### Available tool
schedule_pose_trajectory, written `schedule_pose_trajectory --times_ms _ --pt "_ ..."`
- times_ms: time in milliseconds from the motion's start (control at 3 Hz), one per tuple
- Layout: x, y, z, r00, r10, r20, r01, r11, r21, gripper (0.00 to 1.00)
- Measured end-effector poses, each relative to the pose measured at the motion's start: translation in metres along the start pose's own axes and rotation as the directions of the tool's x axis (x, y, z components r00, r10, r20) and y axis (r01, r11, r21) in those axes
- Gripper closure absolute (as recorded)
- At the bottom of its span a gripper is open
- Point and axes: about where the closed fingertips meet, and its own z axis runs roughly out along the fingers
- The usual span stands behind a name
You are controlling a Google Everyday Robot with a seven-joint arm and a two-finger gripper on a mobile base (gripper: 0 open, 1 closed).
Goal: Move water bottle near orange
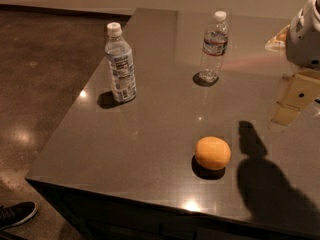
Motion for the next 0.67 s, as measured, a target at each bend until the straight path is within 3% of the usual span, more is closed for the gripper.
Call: schedule_pose_trajectory --times_ms 333,667 --pt "0.000 0.000 0.000 1.000 0.000 0.000 0.000 1.0000 0.000 0.00" --pt "-0.007 -0.020 0.004 0.996 0.070 0.058 -0.071 0.9974 0.014 0.00"
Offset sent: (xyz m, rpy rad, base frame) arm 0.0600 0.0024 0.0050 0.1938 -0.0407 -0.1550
